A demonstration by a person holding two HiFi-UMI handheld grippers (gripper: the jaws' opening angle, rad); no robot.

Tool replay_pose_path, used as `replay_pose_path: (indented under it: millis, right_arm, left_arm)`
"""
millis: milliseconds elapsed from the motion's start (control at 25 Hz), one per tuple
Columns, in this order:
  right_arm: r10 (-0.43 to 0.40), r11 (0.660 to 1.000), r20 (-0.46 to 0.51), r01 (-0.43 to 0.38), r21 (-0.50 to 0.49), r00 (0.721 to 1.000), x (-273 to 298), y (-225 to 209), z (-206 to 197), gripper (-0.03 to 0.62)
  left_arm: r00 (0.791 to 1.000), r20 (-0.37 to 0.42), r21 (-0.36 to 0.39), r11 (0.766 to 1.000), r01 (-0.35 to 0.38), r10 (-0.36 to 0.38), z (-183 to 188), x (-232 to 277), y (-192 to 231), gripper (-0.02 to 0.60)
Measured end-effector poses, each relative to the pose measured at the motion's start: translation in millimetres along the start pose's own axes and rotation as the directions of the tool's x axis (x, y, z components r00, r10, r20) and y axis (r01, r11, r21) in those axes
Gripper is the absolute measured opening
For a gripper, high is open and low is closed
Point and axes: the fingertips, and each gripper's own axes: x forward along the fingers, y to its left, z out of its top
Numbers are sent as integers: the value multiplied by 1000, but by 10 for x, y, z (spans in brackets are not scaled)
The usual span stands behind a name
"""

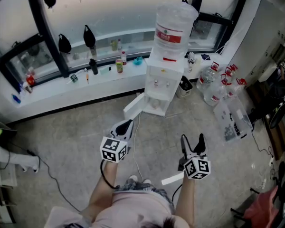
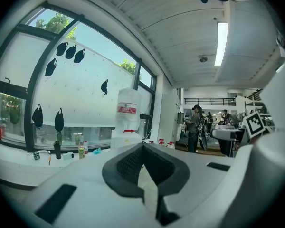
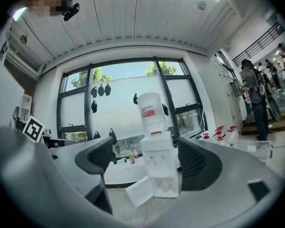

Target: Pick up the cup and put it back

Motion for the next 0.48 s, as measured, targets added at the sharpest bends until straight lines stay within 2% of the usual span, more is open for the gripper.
replay_pose_path:
  millis: [200, 480]
  right_arm:
    - [7, 1000, 13, -7, 9, 1000, 25, 102, 12, 472]
    - [-10, 1000, 18, 9, 10, 1000, 37, 232, -7, 483]
  left_arm:
    - [1000, -6, 15, 1000, 21, -21, 9, 15, 8, 25]
    - [998, -10, 22, 998, 58, -58, 37, 24, 67, 25]
